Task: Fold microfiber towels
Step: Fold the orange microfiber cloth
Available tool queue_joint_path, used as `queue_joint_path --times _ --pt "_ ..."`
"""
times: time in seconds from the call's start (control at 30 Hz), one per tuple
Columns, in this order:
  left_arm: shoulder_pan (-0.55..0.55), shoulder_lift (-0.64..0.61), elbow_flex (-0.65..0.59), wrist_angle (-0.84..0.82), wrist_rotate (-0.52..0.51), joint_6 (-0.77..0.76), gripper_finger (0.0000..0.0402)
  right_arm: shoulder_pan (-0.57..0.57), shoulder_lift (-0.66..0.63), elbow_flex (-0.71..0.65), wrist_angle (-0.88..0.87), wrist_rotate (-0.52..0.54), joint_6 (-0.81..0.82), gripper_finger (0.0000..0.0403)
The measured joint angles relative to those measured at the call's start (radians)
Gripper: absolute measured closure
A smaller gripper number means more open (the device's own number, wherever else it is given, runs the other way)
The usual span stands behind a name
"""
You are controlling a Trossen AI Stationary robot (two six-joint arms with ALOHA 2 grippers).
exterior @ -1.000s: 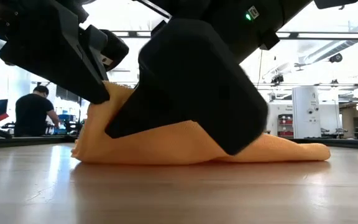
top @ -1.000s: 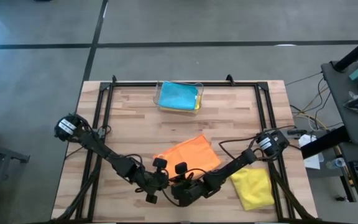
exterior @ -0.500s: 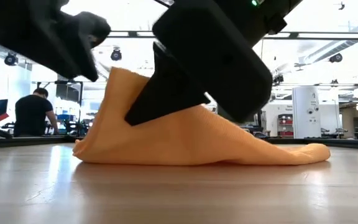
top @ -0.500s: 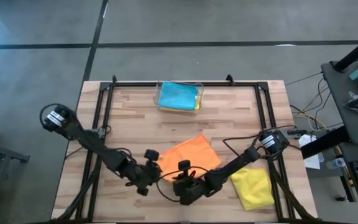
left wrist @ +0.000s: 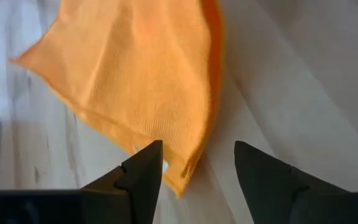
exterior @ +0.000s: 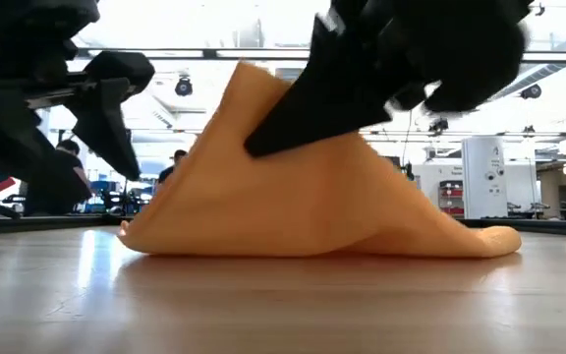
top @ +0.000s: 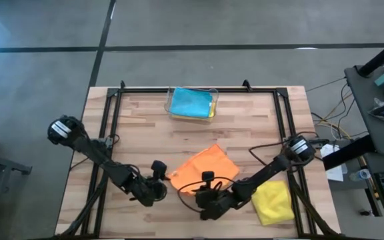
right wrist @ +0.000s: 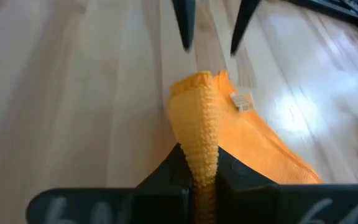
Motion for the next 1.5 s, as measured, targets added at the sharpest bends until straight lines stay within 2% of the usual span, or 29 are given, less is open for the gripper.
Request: queue_joint_path --times 0.17,0.27,0.73,0.9,1.07,1.13,1.5 --pt "0.000 0.053 0.000 0.066 -0.012 0.102 0.0218 0.001 -0.053 -0.074 0.067 0.001 0.015 0.0394" --pt "0.004 0.088 0.000 0.060 -0.043 0.104 0.0218 0.002 -0.064 -0.090 0.086 0.002 0.024 0.0394" --pt "0.045 0.182 0.002 0.128 -0.063 0.094 0.0222 0.003 -0.064 -0.094 0.086 0.001 0.038 0.0394" --pt "0.047 0.185 -0.001 0.118 -0.086 0.097 0.0266 0.006 -0.064 -0.095 0.086 0.001 0.039 0.0394" --pt "0.047 0.187 -0.003 0.109 -0.091 0.097 0.0364 0.013 -0.064 -0.092 0.086 0.001 0.039 0.0394" --pt "0.047 0.187 -0.003 0.108 -0.092 0.096 0.0391 0.015 -0.064 -0.092 0.085 0.001 0.039 0.0394" --pt "0.043 0.174 0.049 -0.002 -0.095 0.045 0.0401 0.061 -0.064 -0.116 0.078 0.001 0.077 0.0394"
